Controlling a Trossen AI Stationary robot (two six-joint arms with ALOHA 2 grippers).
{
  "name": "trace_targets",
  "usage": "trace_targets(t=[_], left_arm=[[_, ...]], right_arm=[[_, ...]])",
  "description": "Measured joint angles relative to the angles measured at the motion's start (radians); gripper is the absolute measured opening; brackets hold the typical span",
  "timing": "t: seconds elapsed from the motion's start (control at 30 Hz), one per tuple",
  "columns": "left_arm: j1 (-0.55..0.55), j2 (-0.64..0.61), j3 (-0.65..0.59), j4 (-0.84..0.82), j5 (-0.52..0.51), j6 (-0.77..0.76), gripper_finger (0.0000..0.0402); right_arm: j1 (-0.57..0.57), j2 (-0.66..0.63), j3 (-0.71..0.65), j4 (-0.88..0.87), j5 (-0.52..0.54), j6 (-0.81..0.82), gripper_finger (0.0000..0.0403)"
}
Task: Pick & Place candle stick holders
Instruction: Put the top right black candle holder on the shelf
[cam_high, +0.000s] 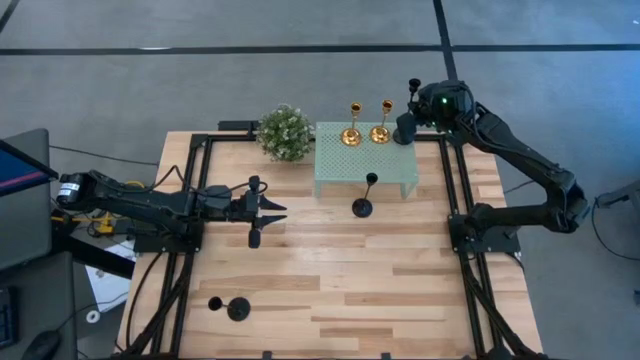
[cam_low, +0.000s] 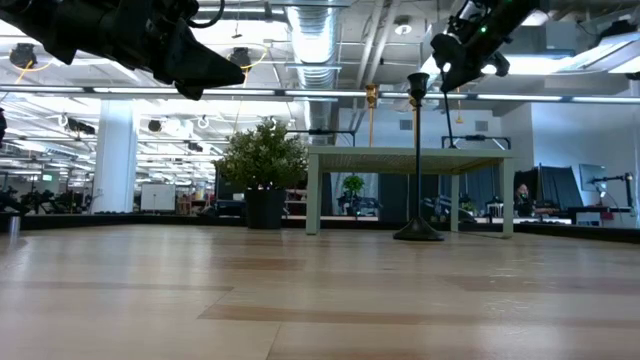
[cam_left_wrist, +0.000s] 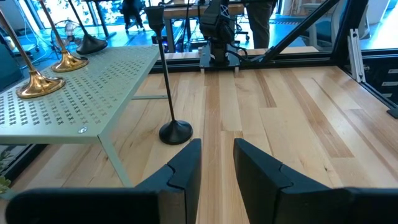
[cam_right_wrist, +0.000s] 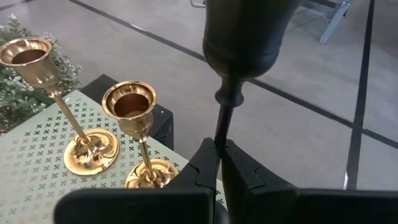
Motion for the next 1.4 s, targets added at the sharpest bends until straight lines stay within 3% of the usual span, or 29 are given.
trace_targets(t=[0.63, 1.23, 1.4], left_arm=[[0.000, 0.000, 0.000, 0.000, 0.000, 0.000, 0.0095], [0.000, 0.000, 0.000, 0.000, 0.000, 0.000, 0.0095], [0.000, 0.000, 0.000, 0.000, 0.000, 0.000, 0.0095]], right_arm=[[0.000, 0.000, 0.000, -0.025, -0.025, 0.011, 0.0002], [0.001, 0.000, 0.000, -0.039, -0.025, 0.011, 0.0059], [0.003, -0.001, 0.000, -0.039, -0.025, 0.008, 0.0092]])
